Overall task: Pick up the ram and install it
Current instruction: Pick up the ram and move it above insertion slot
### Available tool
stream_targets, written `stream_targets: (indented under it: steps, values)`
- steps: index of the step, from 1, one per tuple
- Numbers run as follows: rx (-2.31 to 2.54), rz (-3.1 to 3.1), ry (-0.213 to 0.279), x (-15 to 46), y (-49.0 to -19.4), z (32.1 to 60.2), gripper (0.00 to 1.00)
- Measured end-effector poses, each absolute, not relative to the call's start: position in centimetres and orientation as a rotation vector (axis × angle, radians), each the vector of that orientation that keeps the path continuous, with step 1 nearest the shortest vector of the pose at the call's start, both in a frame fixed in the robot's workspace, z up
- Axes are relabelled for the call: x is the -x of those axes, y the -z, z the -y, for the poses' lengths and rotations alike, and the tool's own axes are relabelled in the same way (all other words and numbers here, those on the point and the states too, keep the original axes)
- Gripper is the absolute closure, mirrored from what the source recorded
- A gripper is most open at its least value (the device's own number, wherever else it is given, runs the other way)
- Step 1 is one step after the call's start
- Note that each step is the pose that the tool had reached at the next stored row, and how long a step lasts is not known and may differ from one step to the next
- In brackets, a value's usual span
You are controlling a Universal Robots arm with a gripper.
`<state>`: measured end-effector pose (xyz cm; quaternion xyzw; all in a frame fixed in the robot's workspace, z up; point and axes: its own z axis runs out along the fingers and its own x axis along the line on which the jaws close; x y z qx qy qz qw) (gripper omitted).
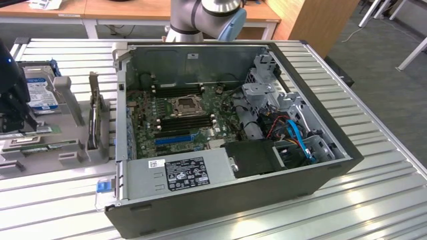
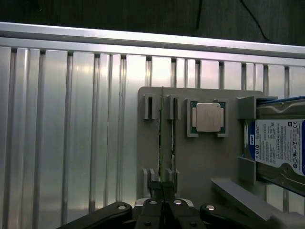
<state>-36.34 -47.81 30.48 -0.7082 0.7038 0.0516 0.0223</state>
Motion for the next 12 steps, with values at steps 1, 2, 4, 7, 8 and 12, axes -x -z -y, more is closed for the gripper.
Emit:
stream_targets:
  steps: [1,2,4,7,8,12]
  values:
    - [2.194,-2.18,-0.16,36.3,-30.7,47.8,0.89]
    - [2.194,-2.18,-0.16,36.3,-30.8,47.8,0.89]
    - [2.194,-2.18,-0.16,36.3,-31.2,47.8,0.89]
    - [2.194,-2.18,-0.16,36.3,-31.6,47.8,0.89]
    - [2.194,-2.18,-0.16,36.3,-31.7,47.8,0.89]
    - [2.194,-2.18,-0.16,36.3,-32.4,47.8,0.89]
